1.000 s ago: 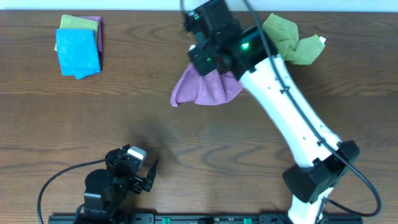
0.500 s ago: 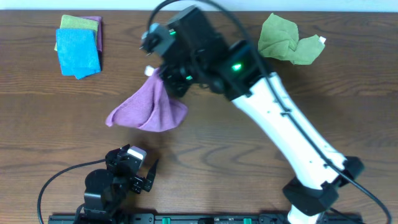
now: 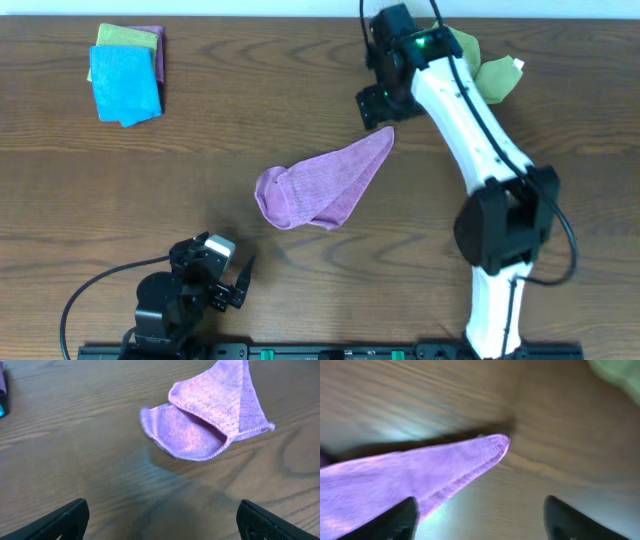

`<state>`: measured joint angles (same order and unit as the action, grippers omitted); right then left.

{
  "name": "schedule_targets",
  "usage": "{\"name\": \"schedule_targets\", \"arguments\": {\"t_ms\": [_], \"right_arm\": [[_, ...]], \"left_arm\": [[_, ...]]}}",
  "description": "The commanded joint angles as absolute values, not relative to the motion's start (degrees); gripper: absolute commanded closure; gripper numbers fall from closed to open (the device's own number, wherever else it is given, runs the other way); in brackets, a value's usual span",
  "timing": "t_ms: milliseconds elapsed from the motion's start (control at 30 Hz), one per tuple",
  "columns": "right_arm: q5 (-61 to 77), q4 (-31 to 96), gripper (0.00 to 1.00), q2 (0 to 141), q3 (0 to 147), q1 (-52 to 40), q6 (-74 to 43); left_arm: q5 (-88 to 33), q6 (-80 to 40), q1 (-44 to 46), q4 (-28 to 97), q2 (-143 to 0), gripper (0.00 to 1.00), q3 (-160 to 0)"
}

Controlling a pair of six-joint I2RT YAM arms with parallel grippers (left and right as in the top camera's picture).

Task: Fold the cloth
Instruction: 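Lower the purple cloth onto the table center with the right gripper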

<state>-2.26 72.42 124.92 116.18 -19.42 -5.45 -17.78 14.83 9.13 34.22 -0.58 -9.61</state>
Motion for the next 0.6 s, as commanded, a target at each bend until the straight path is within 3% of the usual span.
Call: {"name": "schedule_targets", "arguments": {"t_ms": [0,33,100,133,300,567], "right_arm": [[-2.9,71.5,0.08,124.8,116.9,-19.6,-7.9],[-2.8,70.8,0.11,124.9,116.9,-19.6,-7.9],[-1.1,70.0,0.26,124.8,116.9,-19.7,-7.4],[2.4,70.0,0.28,124.6,116.9,-20.0,-4.4],[19.8,72.4,0.34,124.5,116.9,-23.5,12.4],[20.2,68.8,0.32,124.6,115.5,-32.7,18.5]], "left_arm": [[-17.8,14.4,9.3,34.1,-0.2,0.05,-9.1],[-17.8,14.4,9.3,34.1,-0.2,0.05,-9.1],[-17.8,14.4,9.3,34.1,-0.2,0.05,-9.1],[-17.8,14.4,9.3,34.1,-0.2,0.04,-9.1],[-17.8,14.4,9.3,34.1,-0.2,0.05,-9.1],[-17.8,14.4,9.3,34.1,-0.2,0.05,-9.1]]}}
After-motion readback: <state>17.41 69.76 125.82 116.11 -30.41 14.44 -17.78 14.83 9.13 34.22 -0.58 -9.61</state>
